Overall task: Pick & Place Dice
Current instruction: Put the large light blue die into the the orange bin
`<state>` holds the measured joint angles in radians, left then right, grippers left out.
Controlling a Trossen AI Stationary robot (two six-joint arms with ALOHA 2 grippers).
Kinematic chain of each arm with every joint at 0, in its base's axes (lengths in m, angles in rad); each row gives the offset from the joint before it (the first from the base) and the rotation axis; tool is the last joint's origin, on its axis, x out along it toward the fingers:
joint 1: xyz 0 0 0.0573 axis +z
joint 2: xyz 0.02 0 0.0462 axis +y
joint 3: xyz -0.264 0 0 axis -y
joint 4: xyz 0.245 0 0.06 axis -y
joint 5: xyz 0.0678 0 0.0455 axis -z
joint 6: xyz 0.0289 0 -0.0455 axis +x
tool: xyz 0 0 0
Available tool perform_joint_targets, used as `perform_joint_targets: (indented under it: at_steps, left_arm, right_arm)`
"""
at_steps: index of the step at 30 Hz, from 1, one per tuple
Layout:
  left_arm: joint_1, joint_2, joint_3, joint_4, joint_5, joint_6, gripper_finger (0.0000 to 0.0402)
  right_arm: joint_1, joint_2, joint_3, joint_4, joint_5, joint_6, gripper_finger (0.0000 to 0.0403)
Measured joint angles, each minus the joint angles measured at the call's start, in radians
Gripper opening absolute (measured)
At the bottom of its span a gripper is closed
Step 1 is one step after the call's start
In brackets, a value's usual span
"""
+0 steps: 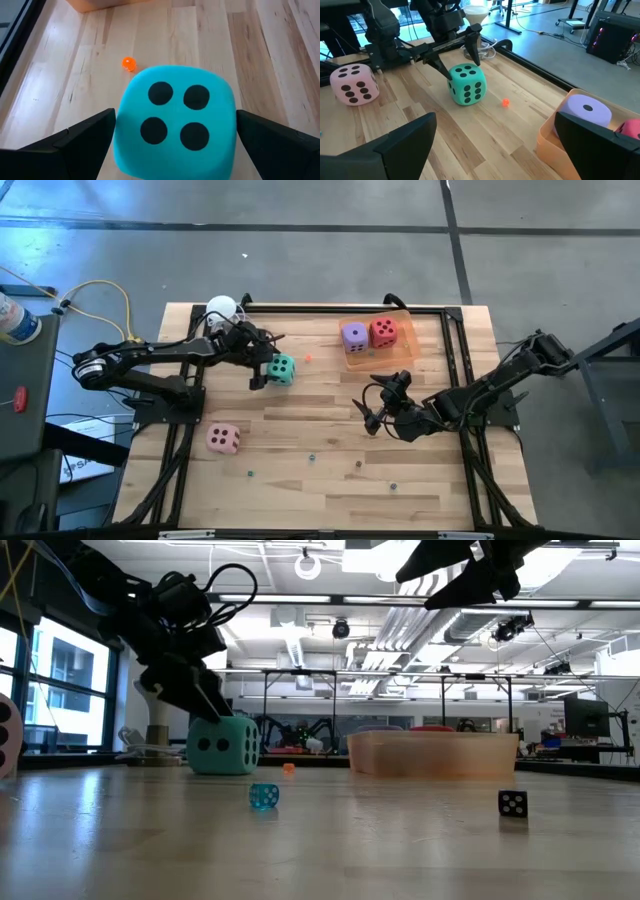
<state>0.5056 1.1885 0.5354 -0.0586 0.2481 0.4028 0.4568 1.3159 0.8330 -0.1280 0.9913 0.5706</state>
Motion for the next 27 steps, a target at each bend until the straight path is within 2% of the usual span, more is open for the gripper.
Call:
perform_joint_targets:
  at_steps: [16,22,27]
  left_arm:
    - [0.031,0.02,0.0,0.019,0.007,-0.147,0.0399]
    - [0.038,0.079,0.003,0.03,0.105,-0.118,0.04]
    - [0.037,0.097,0.003,0.036,0.101,-0.087,0.04]
  right_arm:
    - [0.0,0.0,0.0,0.001,0.0,0.008,0.0398]
    - [0.0,0.0,0.0,0.001,0.0,0.008,0.0398]
    - [0.0,0.0,0.0,0.001,0.0,0.008,0.0398]
